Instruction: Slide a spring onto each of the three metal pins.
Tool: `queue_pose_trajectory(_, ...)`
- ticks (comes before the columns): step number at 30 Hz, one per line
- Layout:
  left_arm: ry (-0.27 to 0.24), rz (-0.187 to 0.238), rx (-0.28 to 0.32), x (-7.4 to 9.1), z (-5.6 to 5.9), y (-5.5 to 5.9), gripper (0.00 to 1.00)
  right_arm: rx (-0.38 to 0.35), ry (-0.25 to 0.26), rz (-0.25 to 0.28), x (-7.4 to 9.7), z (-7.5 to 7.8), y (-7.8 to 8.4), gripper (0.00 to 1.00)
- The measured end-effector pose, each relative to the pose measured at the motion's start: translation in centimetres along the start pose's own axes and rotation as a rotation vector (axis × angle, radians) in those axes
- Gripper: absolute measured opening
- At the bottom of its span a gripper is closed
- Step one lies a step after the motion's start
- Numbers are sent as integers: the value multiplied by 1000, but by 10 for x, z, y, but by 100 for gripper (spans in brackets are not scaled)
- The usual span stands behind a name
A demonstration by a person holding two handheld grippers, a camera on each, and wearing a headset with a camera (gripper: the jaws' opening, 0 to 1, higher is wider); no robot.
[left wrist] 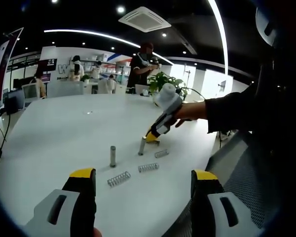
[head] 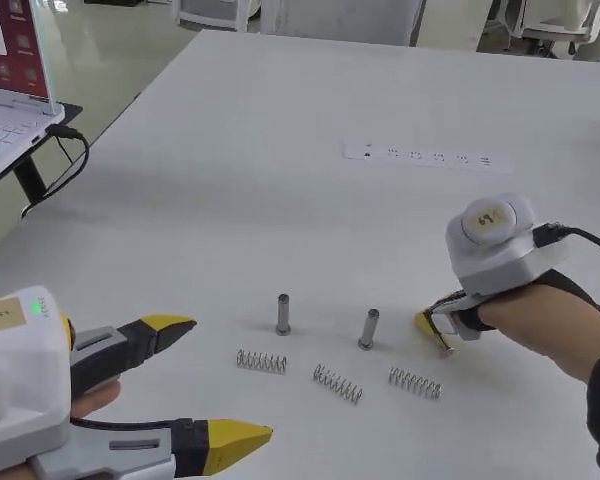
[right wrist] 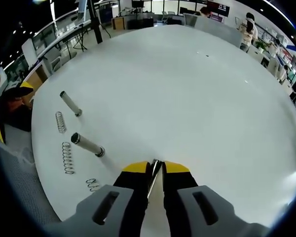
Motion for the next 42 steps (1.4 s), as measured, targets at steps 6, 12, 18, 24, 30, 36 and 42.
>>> queue_pose_trajectory(6,0,2,-1,-1,0,-1,75,9,-5,-2,2,-1,1,6)
queue_pose_trajectory(12,1,4,1,-1,-1,-1,75,-19,-13,21,7,0,1,6)
queue_pose_trajectory(18,3,5,-1,-2,0,-2,75,-56,-21,59,19,2,0,6)
queue_pose_trajectory(24,7,5,-6,-2,1,-3,74,-73,-26,80,28,1,1,6)
queue_pose_trajectory(30,7,4,-10,-3,2,-4,74,-78,-22,109,35,4,3,6)
queue_pose_trajectory(36,12,1,-14,-4,3,-5,74,-78,-19,120,38,5,6,6)
queue_pose_trajectory(42,12,0,-15,-5,4,-5,74,-83,-19,140,41,6,9,6)
Point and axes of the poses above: the centre of the closed fingertips' face, and the gripper's own axes: x roughly backward along the fingers, z roughly to its right, y roughly out of its underside, the point moved 9 cm from there along x, roughly backward along the fingers, and after that the axes turned 14 degrees about y, right-handed, at the moved point
